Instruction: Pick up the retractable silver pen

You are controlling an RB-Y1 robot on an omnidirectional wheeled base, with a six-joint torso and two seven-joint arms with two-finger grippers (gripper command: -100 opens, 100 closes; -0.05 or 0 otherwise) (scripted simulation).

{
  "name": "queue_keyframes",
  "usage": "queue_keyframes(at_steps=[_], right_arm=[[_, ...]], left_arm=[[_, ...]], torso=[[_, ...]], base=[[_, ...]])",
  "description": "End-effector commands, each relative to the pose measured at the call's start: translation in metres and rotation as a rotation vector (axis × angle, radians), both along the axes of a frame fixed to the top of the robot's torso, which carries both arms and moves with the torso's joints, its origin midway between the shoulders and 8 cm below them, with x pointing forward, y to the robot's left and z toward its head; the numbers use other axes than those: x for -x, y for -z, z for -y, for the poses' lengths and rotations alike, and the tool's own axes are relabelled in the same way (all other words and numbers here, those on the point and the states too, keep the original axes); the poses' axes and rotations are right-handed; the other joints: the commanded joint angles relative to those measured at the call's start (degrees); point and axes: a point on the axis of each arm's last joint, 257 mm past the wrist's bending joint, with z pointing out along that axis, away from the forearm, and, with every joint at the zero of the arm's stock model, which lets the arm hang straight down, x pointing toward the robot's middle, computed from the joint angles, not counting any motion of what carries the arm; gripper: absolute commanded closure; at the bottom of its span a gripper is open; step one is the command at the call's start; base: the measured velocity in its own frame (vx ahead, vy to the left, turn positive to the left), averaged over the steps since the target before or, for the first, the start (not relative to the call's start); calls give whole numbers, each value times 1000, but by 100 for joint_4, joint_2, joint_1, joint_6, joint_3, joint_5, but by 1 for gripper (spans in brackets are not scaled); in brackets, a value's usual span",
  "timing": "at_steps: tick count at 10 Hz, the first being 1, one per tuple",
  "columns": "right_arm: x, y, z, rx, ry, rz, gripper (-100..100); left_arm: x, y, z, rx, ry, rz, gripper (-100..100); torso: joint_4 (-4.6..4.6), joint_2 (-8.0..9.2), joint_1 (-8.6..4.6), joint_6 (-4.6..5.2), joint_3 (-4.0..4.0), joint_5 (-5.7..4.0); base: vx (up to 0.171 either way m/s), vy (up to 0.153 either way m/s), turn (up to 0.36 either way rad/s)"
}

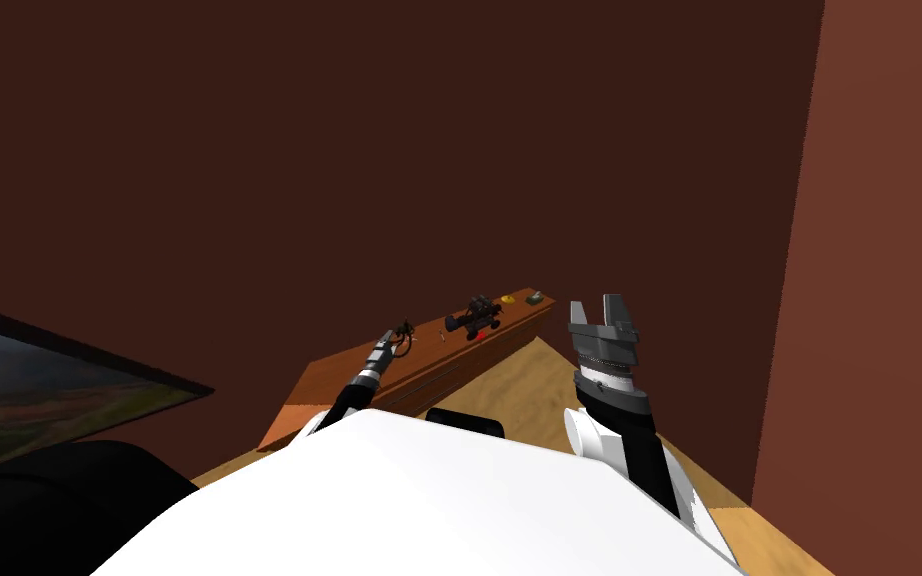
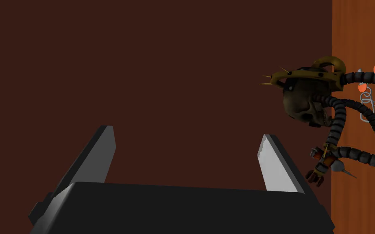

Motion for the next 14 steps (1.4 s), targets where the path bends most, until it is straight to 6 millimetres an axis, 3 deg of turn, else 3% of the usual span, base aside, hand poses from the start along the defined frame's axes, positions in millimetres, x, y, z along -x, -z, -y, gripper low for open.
queue_keyframes(at_steps=[1,2,3,4,5,6,7,8,9,10,11,12,13,14], right_arm=[[0,0,0,0,0,0,0],[0,0,0,0,0,0,0],[0,0,0,0,0,0,0],[0,0,0,0,0,0,0],[0,0,0,0,0,0,0],[0,0,0,0,0,0,0],[0,0,0,0,0,0,0],[0,0,0,0,0,0,0],[0,0,0,0,0,0,0],[0,0,0,0,0,0,0],[0,0,0,0,0,0,0],[0,0,0,0,0,0,0],[0,0,0,0,0,0,0],[0,0,0,0,0,0,0]], left_arm=[[9,29,-12,-15,-21,-89,-100],[10,31,-12,-14,-23,-97,-100],[19,58,-22,-27,-43,-176,-100],[19,58,-22,-27,-43,-177,-100],[28,79,-31,-41,-61,-247,-100],[31,84,-32,-39,-63,-257,-100],[43,109,-42,-53,-83,-333,-100],[43,110,-42,-52,-84,-337,-100],[55,130,-51,-68,-99,-400,-100],[57,134,-52,-66,-103,-416,-100],[71,156,-61,-80,-120,-488,-100],[71,157,-61,-80,-121,-492,-100],[85,176,-70,-95,-136,-559,-100],[86,178,-70,-94,-138,-567,-100]], torso=[[0,0,0,0,0,0],[0,-2,-1,4,-1,0],[-1,-2,0,-2,-1,0],[-1,-3,-3,3,-2,0],[-1,-3,-1,-2,-2,0],[-1,-4,-2,1,-2,0],[-1,-5,0,-1,-3,0],[-1,-6,-1,3,-4,0],[-1,-8,1,-3,-4,0],[-2,-9,-2,1,-5,0],[-2,-9,-2,-3,-5,-1],[-3,-12,-3,2,-7,0],[-3,-10,1,-4,-6,-1],[-3,-13,1,0,-7,0]], base=[[-4,-16,-311],[-3,-6,-124],[-3,-15,-230],[-2,-10,-121],[3,-16,-207],[4,-12,-163],[10,-19,-340],[8,-8,-118],[15,-19,-232],[15,-11,-125],[25,-17,-300],[18,-8,-128],[27,-12,-226],[21,-5,-128]])
